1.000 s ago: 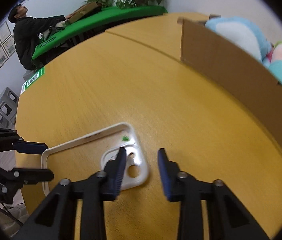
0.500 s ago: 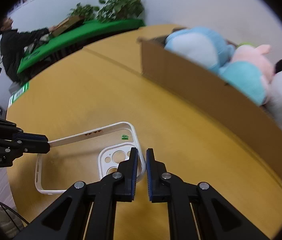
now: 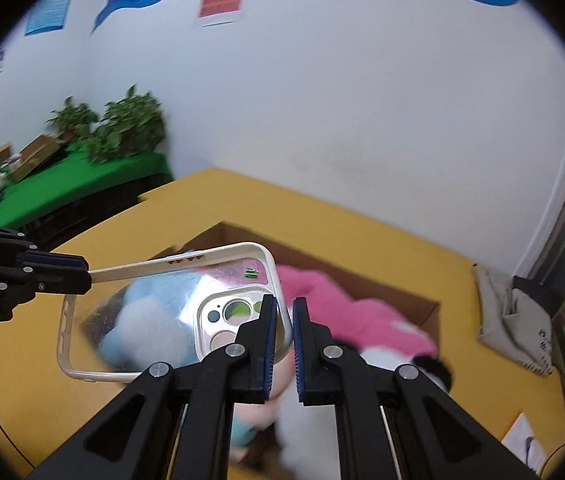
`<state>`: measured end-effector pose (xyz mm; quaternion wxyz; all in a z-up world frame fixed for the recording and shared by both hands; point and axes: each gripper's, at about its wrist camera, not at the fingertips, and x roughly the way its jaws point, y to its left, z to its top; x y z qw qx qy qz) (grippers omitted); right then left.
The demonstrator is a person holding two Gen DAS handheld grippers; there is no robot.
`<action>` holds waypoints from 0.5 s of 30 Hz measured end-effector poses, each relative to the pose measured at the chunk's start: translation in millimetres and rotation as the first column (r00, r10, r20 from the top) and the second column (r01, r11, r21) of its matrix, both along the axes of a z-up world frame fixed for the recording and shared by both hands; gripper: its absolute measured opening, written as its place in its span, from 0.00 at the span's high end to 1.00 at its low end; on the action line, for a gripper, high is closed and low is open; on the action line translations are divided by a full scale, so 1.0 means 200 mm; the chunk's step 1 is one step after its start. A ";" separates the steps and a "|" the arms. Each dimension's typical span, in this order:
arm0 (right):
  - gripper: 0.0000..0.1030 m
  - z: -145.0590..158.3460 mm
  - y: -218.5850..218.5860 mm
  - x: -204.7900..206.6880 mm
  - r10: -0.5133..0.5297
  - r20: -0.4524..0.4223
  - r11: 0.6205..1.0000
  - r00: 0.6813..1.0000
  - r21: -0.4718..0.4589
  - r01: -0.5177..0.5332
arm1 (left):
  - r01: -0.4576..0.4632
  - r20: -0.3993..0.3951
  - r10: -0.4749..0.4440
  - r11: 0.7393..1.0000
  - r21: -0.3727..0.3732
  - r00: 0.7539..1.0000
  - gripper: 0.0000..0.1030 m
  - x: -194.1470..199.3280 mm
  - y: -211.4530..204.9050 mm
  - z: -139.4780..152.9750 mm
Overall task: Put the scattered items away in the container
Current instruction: 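Carry the phone case over the box and release it onto the plushes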
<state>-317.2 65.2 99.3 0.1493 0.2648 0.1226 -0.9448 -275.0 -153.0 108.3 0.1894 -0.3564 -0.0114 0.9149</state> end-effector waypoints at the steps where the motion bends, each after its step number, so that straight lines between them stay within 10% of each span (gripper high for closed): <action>1: 0.93 0.01 0.02 -0.06 -0.017 -0.001 1.000 1.000 0.003 0.017 | 0.011 0.007 -0.011 1.000 -0.006 1.000 0.91 -0.10 0.02 0.00; 9: 0.93 -0.29 0.18 -0.54 -0.164 0.171 0.986 0.971 0.032 0.161 | 0.038 0.174 -0.031 0.999 -0.037 0.984 0.89 -0.72 0.16 -0.32; 15: 0.93 -0.55 0.16 -0.55 -0.203 0.262 0.977 0.943 0.124 0.176 | 0.003 0.244 -0.002 1.000 -0.006 0.970 0.86 -0.82 0.20 -0.53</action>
